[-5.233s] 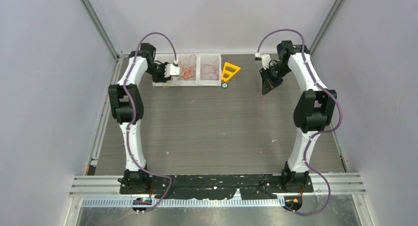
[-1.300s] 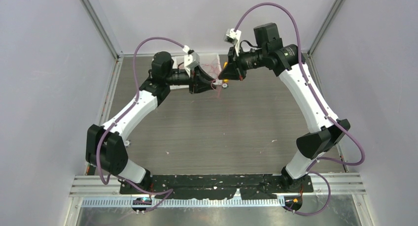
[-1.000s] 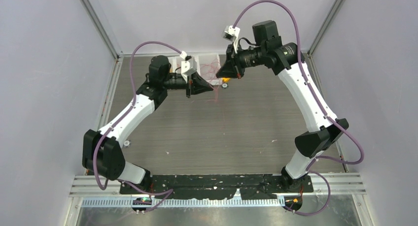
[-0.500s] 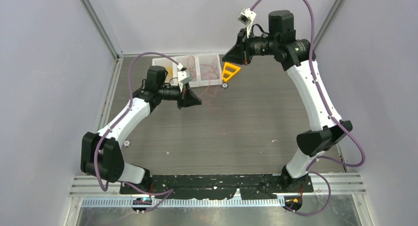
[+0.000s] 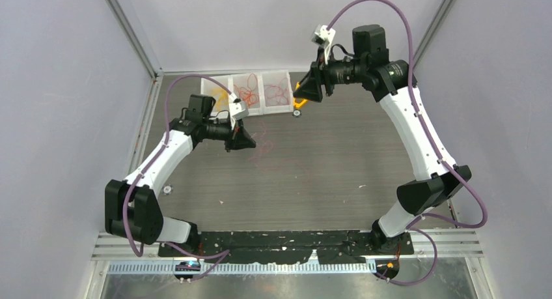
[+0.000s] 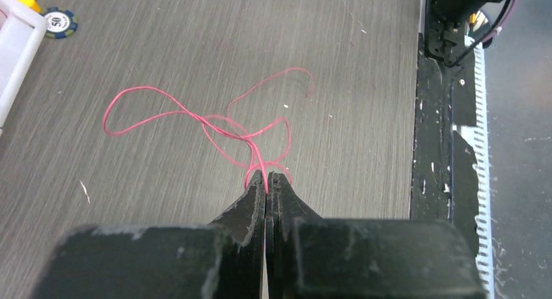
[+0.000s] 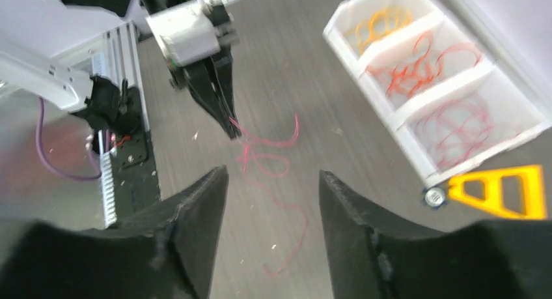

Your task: Untangle the cables

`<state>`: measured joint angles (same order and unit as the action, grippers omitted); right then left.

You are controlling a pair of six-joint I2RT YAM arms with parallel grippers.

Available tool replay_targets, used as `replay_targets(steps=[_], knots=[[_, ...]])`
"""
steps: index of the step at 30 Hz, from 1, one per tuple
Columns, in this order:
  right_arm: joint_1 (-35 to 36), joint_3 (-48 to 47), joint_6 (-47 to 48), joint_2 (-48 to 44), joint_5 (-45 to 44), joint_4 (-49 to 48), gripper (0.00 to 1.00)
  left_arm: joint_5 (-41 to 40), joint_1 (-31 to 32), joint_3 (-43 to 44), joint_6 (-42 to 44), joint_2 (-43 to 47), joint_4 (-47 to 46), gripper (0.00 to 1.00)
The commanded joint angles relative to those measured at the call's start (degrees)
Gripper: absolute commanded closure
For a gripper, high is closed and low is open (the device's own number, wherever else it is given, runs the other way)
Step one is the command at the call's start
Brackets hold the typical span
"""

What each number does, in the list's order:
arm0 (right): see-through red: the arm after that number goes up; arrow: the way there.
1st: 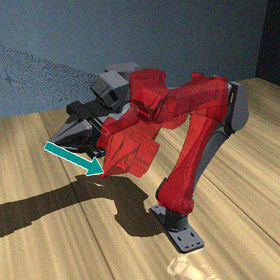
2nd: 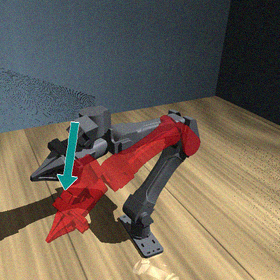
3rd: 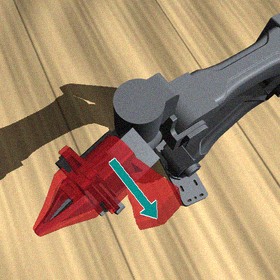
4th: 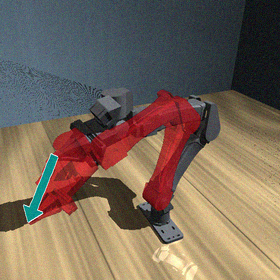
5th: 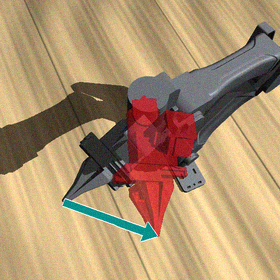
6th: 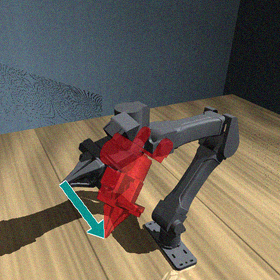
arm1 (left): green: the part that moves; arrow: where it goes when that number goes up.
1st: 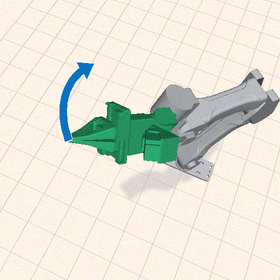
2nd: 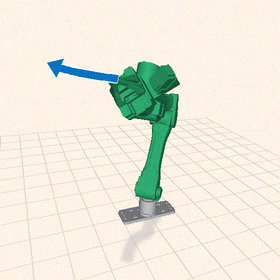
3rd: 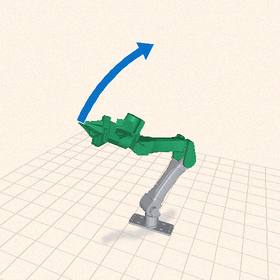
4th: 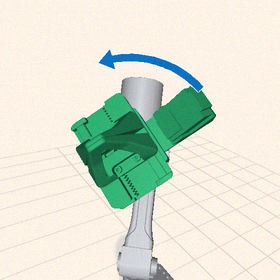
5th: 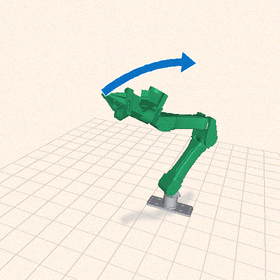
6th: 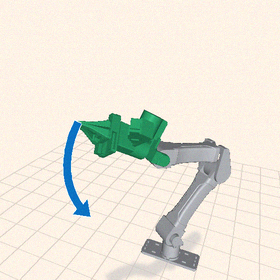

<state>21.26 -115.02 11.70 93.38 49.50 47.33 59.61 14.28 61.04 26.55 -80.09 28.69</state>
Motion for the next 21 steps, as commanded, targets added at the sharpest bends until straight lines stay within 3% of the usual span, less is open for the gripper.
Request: replay_targets(steps=[1,5,13,17,21], knots=[[0.76,10.8,8.82,-2.58,-0.85,1.69,0.35,2.77,-0.13,2.13,6.66,4.46,5.72,1.0],[5.05,20.46,6.62,-3.49,-0.38,-7.21,0.28,2.86,-0.05,3.33,4.06,5.66,6.02,1.0],[13.17,32.36,-6.3,-2.11,-1.0,-26.2,0.29,2.38,-0.01,3.8,-3.28,7.66,2.28,1.0],[14.75,33.82,-12.84,0.06,-2.5,-34.46,0.32,2.02,0.3,3.65,-4.86,8.76,1.17,1.0],[16.06,33.13,-12.91,2.84,-5.85,-36.84,0.47,2.16,0.31,3.94,-6.8,10.15,0.48,1.0]])
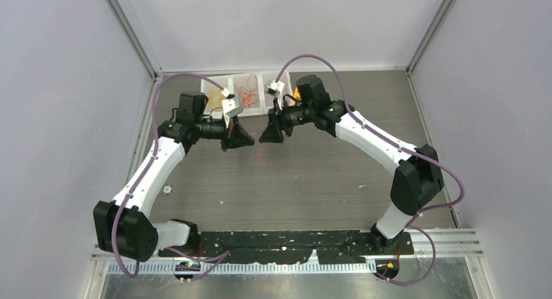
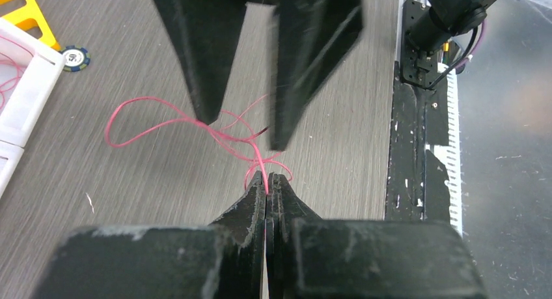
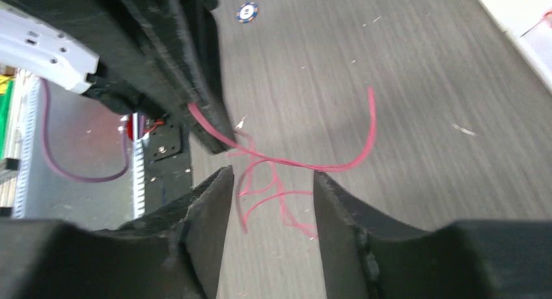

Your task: Untangle the cables

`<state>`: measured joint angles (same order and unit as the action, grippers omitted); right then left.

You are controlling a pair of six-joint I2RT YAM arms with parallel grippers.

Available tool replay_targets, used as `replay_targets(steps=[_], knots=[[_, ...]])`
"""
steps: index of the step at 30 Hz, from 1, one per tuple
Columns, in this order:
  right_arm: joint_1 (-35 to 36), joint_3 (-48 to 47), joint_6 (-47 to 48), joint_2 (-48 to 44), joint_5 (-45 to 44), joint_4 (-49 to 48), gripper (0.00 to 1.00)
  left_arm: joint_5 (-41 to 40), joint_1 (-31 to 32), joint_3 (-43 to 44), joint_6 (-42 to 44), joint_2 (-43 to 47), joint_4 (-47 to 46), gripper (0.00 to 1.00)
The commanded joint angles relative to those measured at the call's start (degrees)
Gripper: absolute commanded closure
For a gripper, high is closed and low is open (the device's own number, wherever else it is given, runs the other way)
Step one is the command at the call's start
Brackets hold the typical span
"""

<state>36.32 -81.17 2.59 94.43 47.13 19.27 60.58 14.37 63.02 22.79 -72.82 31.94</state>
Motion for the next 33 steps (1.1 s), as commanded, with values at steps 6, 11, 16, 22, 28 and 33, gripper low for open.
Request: replay_targets(steps=[6,11,16,22,28,33], knots=[[-0.49,-3.14,2.07,2.17,-10.31,-2.26,0.92,2.76,-2.11,2.65,-3.59,8.08,-0.35,1.0],[-5.66,-5.44,3.08,0.4,-12.31,1.04,0.95,5.6,-7.91,4.74,4.05,11.46,10.56,1.0],[-10.8,-10.77,2.26,-0.51,-13.62,1.97,0.95,3.85,-9.56,3.95,17.65,12.3,23.52,1.0],[-14.88,-17.28,-1.06,-1.95,-10.26,2.75,0.95,0.44,-14.0,-2.45,24.66,10.69,25.65,1.0],[-14.91,-18.9,-8.01,-5.43,-5.26,-1.01,0.95,0.63,-14.11,-4.68,18.53,7.78,16.54,1.0],[-13.16,-18.66,-14.43,-7.16,-3.42,-7.57,0.95,-1.17,-8.75,-4.83,9.91,7.5,3.04,1.0]])
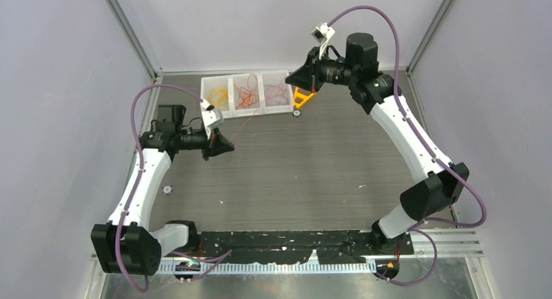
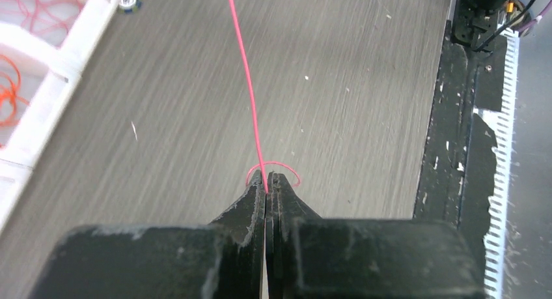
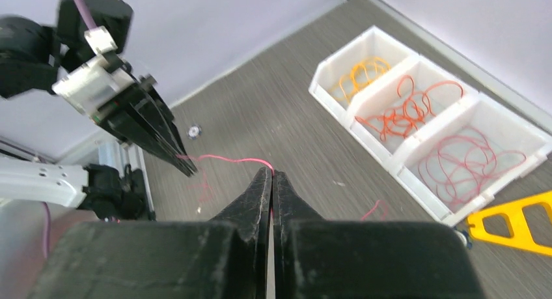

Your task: Untangle the cables

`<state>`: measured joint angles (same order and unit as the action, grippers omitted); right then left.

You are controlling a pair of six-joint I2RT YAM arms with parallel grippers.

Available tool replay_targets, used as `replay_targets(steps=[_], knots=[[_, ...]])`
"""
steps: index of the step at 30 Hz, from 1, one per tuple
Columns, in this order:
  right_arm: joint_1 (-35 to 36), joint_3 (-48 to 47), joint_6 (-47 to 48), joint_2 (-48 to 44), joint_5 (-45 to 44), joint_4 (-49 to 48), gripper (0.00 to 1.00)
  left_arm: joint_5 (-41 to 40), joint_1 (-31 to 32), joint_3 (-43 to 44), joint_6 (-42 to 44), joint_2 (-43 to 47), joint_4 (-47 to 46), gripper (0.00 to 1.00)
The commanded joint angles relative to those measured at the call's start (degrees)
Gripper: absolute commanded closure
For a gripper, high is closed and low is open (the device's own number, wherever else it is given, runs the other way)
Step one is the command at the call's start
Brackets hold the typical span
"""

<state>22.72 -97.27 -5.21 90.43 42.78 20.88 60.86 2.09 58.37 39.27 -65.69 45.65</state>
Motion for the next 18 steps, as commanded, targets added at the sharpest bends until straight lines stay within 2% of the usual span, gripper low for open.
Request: replay_targets(steps=[1,5,11,16,17,18], knots=[[0.72,-2.78,-8.21,-3.09,1.5,-10.4,0.95,-2.54,4.87,-0.43,-8.26,0.3,-13.18,1.0],[1.88,-4.67,-14.25,-2.09,2.81,-14.64,0.95,-8.37,9.95,-1.22,-16.86,-1.91,-23.79,1.0],[2.41,-7.21,-31.1,0.83,4.61,-25.9,0.95,-13.32,17.42,1.27,-25.02,-9.94,-36.09,1.0],[4.64,-9.88,-32.21,1.94,4.89,-27.36,0.95,-13.14,19.61,3.74,-28.44,-15.32,-38.55,1.0],[4.76,-9.79,-32.07,1.94,4.82,-27.33,0.95,-12.95,19.36,3.92,-28.87,-15.45,-38.55,0.96],[4.83,-9.49,-31.93,1.87,4.83,-27.18,0.95,-12.51,18.91,3.99,-29.03,-15.28,-38.41,0.87]])
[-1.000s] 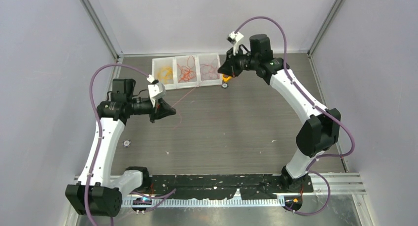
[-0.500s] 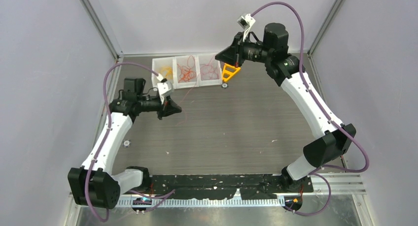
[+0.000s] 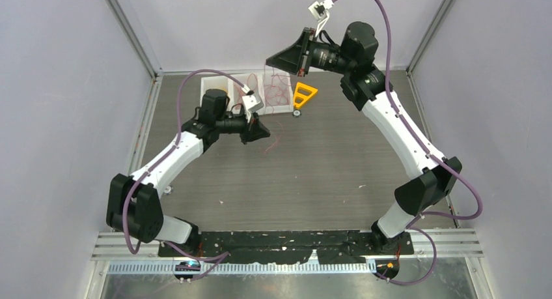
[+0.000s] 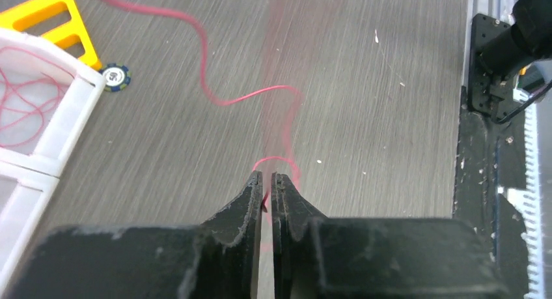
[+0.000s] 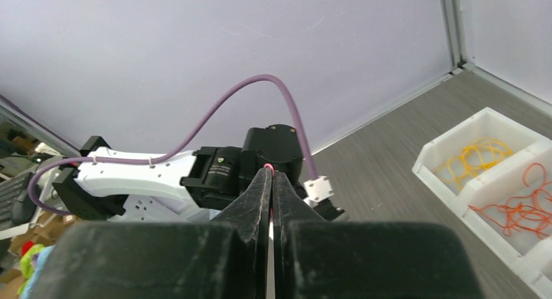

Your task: Untangle the cables

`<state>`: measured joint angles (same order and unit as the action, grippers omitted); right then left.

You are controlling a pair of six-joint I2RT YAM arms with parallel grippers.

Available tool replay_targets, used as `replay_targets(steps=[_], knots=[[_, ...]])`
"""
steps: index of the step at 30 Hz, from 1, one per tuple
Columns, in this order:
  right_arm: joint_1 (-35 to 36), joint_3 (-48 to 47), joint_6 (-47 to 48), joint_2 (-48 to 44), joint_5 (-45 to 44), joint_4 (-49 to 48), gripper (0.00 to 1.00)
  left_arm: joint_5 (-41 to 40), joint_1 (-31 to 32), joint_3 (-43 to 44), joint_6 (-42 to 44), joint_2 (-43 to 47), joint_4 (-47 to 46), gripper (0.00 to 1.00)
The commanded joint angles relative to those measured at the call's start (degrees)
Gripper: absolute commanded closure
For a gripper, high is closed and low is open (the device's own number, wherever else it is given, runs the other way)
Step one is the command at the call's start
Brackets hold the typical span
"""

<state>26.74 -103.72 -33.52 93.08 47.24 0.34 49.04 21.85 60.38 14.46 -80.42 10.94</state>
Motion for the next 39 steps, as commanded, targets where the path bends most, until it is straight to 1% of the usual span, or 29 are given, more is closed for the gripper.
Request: replay_targets(steps=[1,2,3,4,5,6,10,15,16,17,19,20,23,28,31,35,37,39], knots=[[0.83,-3.01,-2.4,-0.83,-0.03,-6.17,0.95,0.16,-1.36,1.91,-4.34,-0.11,-3.4,0.75],[0.74,-2.99,-1.4,-0.91,-0.39,-4.56,0.95,0.98,-2.05,1.77,-4.34,0.43,-2.93,0.62],[0.62,-2.98,0.46,-0.94,-1.3,-3.81,0.95,0.97,-3.03,1.55,-4.46,1.24,-2.3,0.53],[0.38,-3.22,1.7,-0.96,-1.86,-2.13,0.95,0.69,-3.83,1.36,-4.41,2.14,-1.44,0.44],[0.18,-3.41,4.23,-0.88,-3.31,-1.41,0.95,0.07,-4.8,1.17,-4.19,3.04,-0.47,0.38],[-0.39,-3.68,5.38,-0.79,-3.92,0.71,0.95,-0.34,-5.98,0.9,-4.02,4.02,0.51,0.35],[-3.01,-4.87,10.18,0.36,-7.3,3.23,0.95,0.73,-12.0,0.44,-2.74,7.82,5.36,0.22],[-4.78,-8.01,14.83,3.43,-10.88,4.13,0.95,0.78,-17.21,-0.72,1.33,12.57,12.4,0.17],[-4.82,-8.61,16.08,4.13,-11.85,4.14,0.95,0.38,-17.76,-1.25,1.5,13.64,12.95,0.14],[-4.85,-10.03,16.58,5.56,-12.41,4.03,0.95,0.03,-18.13,-1.89,1.79,14.74,13.46,0.08],[-4.9,-11.91,17.58,7.87,-14.26,2.82,0.95,-0.87,-18.49,-3.14,2.57,16.48,14.73,0.02],[-5.01,-12.5,18.11,8.64,-15.14,2.21,0.94,-1.89,-18.51,-3.93,2.72,17.26,14.99,0.01],[-5.45,-16.53,18.16,12.96,-17.12,0.14,0.95,-3.95,-18.71,-5.75,2.33,18.8,15.33,0.0],[-6.23,-23.72,15.76,19.75,-17.84,-7.24,0.95,-4.29,-19.73,-6.6,1.45,19.98,15.29,0.0],[-6.35,-26.45,14.4,22.65,-18.71,-10.3,0.95,-4.29,-19.86,-6.18,1.04,19.89,14.7,0.01],[-6.51,-28.86,13.87,26.17,-18.82,-13.05,0.95,-5.22,-19.86,-2.36,-1.71,17.96,11.53,0.02],[-6.53,-28.83,15.08,26.98,-19.3,-14.5,0.95,-5.82,-19.9,0.78,-3.44,15.98,10.48,0.02],[-6.53,-28.67,17.19,27.61,-19.93,-15.46,0.94,-5.14,-19.87,4.28,-3.65,13.36,11.42,0.04]])
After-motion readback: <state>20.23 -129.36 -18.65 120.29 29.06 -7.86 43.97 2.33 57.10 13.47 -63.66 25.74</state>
